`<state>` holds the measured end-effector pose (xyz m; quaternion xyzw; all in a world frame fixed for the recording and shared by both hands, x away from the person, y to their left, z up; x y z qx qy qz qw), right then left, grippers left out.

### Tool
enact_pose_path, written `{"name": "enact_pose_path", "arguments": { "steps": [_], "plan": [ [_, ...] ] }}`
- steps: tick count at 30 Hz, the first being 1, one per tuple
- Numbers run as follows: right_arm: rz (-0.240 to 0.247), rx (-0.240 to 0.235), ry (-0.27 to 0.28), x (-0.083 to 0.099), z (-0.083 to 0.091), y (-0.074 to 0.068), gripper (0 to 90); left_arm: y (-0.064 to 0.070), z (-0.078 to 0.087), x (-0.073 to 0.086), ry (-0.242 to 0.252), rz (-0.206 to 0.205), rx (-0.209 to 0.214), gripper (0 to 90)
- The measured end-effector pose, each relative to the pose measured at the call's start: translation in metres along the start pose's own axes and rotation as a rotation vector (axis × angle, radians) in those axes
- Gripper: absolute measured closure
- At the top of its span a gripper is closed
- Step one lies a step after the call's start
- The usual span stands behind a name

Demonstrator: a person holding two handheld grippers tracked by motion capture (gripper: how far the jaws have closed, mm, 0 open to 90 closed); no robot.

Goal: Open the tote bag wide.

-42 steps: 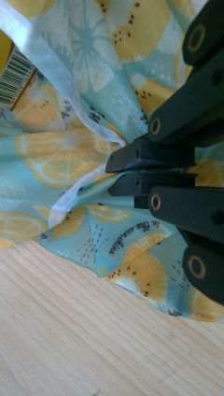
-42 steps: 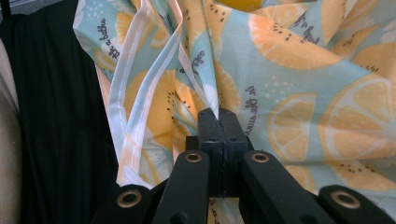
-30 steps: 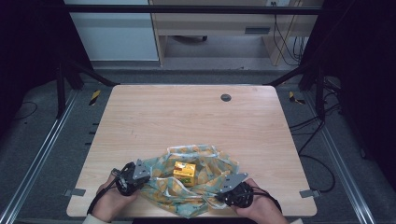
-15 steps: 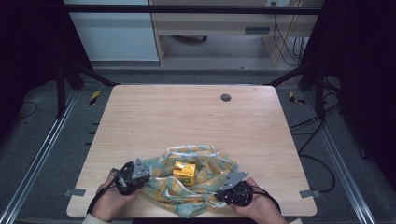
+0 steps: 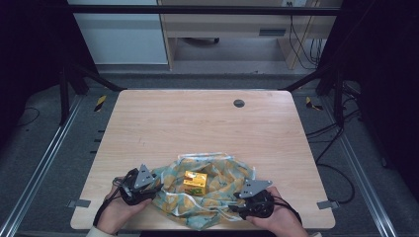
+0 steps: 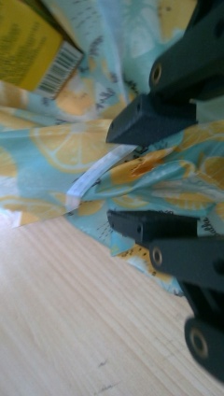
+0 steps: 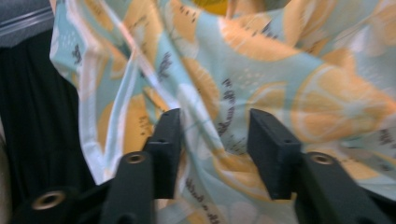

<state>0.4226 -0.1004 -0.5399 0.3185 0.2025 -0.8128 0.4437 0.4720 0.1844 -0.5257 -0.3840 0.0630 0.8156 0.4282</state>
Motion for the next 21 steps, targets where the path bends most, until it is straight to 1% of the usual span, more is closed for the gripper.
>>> {"name": "enact_pose_path", "arguments": {
  "steps": [2,4,6,7,8,9,11,15,17,18,21],
  "plan": [
    [-0.004,0.019,0.023,-0.004,0.004,0.002,42.7,-0.002,0.003,-0.004,0.023,0.006,-0.005,46.7],
    [-0.014,0.033,0.05,-0.007,0.009,0.004,36.7,-0.003,0.004,-0.009,0.064,0.035,-0.013,40.7],
    [-0.022,0.044,0.082,-0.011,0.013,0.007,32.5,-0.004,0.005,-0.011,0.079,0.027,-0.017,36.2],
    [-0.029,0.061,0.095,-0.013,0.015,0.011,29.5,-0.003,0.005,-0.013,0.092,0.038,-0.018,33.2],
    [-0.037,0.066,0.103,-0.014,0.016,0.012,28.1,-0.004,0.005,-0.013,0.09,0.036,-0.02,31.0],
    [-0.042,0.074,0.114,-0.015,0.017,0.014,26.6,-0.003,0.005,-0.014,0.097,0.042,-0.019,28.9],
    [-0.055,0.092,0.128,-0.017,0.02,0.019,23.9,-0.003,0.006,-0.016,0.106,0.046,-0.022,26.6],
    [-0.083,0.112,0.158,-0.02,0.024,0.026,20.8,-0.006,0.008,-0.018,0.13,0.06,-0.031,21.4],
    [-0.098,0.131,0.178,-0.022,0.027,0.031,19.7,-0.007,0.009,-0.019,0.138,0.064,-0.034,17.9],
    [-0.107,0.134,0.189,-0.023,0.029,0.034,18.4,-0.008,0.009,-0.02,0.141,0.072,-0.035,16.7],
    [-0.14,0.166,0.204,-0.024,0.035,0.045,14.1,-0.011,0.01,-0.02,0.148,0.096,-0.045,13.3]
  ]
}}
Point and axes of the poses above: each handheld gripper's, and its own axes: z roughly backward along the jaws, x roughly out of its underside, y roughly to its right, the point moved 9 cm from there along -z, roughly forward along the jaws, and after that the axes turned 3 degrees about -z, right-handed, at the moved point
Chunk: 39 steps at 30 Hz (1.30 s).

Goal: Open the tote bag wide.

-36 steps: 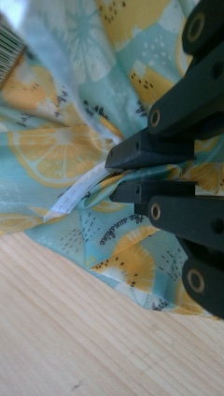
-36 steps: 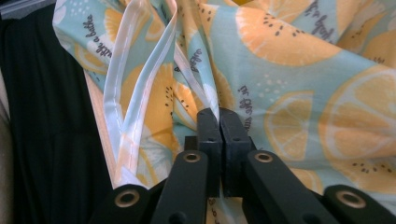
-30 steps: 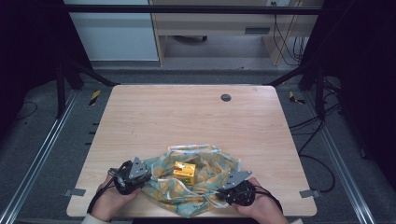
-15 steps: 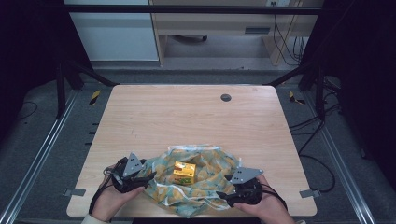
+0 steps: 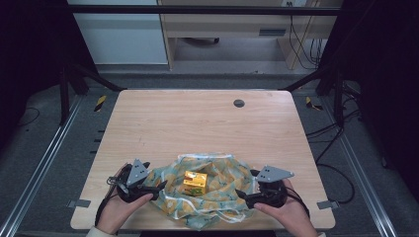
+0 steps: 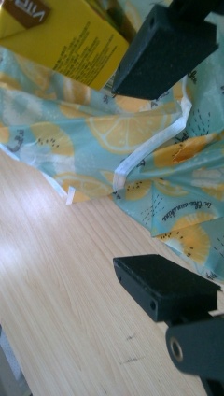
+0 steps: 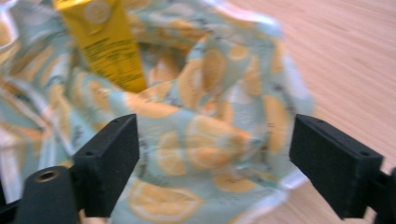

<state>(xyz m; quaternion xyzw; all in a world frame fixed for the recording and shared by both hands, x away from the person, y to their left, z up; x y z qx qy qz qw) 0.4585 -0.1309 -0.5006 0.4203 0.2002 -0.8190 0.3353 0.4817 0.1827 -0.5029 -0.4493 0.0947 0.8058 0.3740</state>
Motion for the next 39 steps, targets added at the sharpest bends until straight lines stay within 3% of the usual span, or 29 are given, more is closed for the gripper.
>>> {"name": "enact_pose_path", "arguments": {
  "steps": [6,12,19,25,30,39],
  "plan": [
    [-0.073,0.084,0.072,-0.005,0.011,0.03,10.2,-0.018,0.006,0.001,0.025,0.055,-0.06,10.8],
    [-0.148,0.218,0.08,0.008,0.022,0.074,7.9,-0.038,0.01,0.009,0.015,0.102,-0.123,9.5],
    [-0.238,0.317,0.069,0.026,0.036,0.113,7.8,-0.056,0.012,0.02,-0.013,0.136,-0.167,9.5],
    [-0.295,0.373,0.048,0.04,0.042,0.137,8.1,-0.068,0.011,0.028,-0.03,0.157,-0.191,9.5],
    [-0.311,0.44,0.025,0.051,0.046,0.155,8.5,-0.081,0.011,0.037,-0.054,0.18,-0.218,9.5],
    [-0.365,0.464,0.011,0.063,0.047,0.17,8.9,-0.102,0.008,0.054,-0.089,0.229,-0.249,9.6]
  ]
}}
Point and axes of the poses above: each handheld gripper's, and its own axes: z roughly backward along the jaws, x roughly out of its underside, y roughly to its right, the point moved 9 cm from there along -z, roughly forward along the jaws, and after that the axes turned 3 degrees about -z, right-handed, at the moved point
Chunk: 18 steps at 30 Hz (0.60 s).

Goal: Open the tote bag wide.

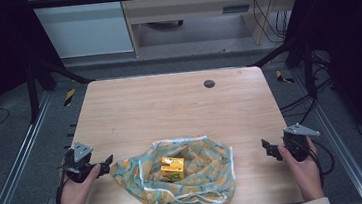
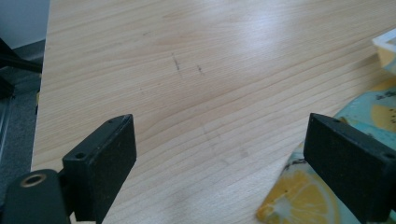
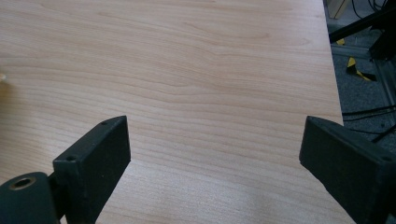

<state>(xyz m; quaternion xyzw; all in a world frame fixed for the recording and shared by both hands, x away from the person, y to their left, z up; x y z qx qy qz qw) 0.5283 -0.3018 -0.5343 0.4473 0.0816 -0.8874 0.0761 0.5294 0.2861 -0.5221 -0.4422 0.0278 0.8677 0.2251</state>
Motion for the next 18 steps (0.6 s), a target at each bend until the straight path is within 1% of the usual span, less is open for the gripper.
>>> {"name": "enact_pose_path", "arguments": {
  "steps": [3,5,7,10,11,14,15,18],
  "plan": [
    [0.004,0.003,-0.012,0.002,-0.003,0.001,8.9,0.0,-0.006,0.003,-0.022,-0.006,0.003,9.6],
    [-0.002,-0.002,-0.018,0.003,-0.004,-0.001,8.9,0.001,-0.007,0.004,-0.033,-0.015,0.009,9.6],
    [0.019,-0.007,-0.027,0.005,-0.006,-0.004,8.9,0.004,-0.008,0.006,-0.046,-0.027,0.02,9.4],
    [0.042,-0.017,-0.047,0.009,-0.007,-0.01,8.9,0.007,-0.01,0.009,-0.079,-0.056,0.02,9.4],
    [0.049,-0.028,-0.054,0.01,-0.007,-0.013,8.9,0.008,-0.01,0.009,-0.08,-0.058,0.019,9.3],
    [0.075,-0.035,-0.067,0.013,-0.008,-0.019,8.9,0.008,-0.01,0.009,-0.081,-0.059,0.017,9.3],
    [0.072,-0.037,-0.07,0.013,-0.007,-0.021,9.0,0.009,-0.01,0.01,-0.086,-0.057,0.018,9.3],
    [0.085,-0.044,-0.066,0.014,-0.006,-0.025,9.0,0.009,-0.011,0.011,-0.091,-0.057,0.016,9.3]
  ]
}}
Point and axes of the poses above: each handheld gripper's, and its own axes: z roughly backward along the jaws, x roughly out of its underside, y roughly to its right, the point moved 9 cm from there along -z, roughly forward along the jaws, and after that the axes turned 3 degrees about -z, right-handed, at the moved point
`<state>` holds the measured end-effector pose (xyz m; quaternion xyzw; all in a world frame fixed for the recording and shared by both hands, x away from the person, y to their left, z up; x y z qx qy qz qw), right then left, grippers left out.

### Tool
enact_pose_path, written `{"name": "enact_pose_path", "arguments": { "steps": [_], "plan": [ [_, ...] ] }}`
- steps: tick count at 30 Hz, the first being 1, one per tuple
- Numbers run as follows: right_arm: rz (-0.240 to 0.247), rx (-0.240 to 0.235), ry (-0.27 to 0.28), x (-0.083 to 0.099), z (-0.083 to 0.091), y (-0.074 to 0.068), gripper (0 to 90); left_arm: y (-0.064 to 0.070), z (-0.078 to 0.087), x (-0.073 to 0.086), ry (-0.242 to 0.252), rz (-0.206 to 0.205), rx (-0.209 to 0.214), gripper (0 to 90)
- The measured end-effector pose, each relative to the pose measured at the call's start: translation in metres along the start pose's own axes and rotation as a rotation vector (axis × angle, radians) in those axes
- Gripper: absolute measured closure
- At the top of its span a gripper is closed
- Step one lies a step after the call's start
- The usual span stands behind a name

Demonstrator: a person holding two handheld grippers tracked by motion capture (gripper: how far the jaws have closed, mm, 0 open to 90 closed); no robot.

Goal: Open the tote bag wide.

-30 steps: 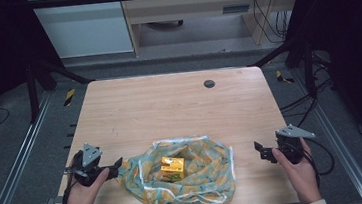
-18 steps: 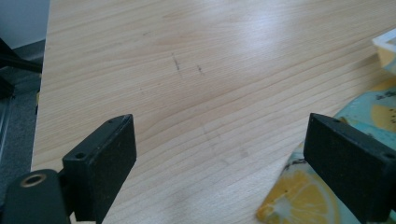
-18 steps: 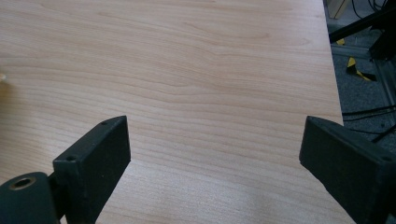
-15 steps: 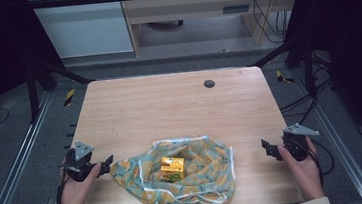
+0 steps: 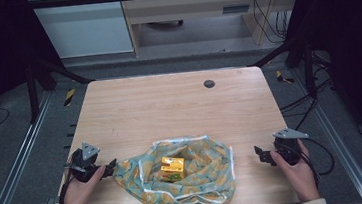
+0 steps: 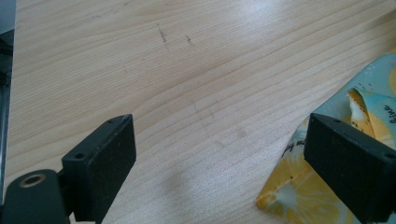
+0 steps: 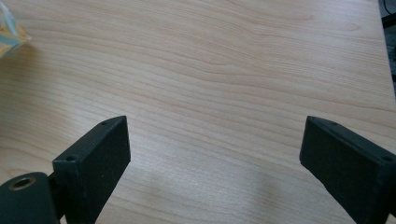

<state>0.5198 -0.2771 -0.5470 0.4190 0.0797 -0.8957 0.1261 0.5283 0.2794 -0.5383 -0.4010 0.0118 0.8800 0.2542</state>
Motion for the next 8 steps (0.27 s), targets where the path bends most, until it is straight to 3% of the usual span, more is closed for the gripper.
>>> {"name": "enact_pose_path", "arguments": {
  "steps": [8],
  "plan": [
    [0.002,-0.005,-0.014,0.002,0.0003,-0.0015,9.1,0.0006,0.0024,-0.0021,0.01,0.005,-0.003,9.3]
  ]
}}
Point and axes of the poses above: each handheld gripper's, and its own axes: z roughly backward along the jaws, x roughly out of its underside, y roughly to its right, the point moved 9 cm from there along -z, roughly forward along the jaws, and after that the axes turned 3 degrees about -z, right-handed, at the moved point
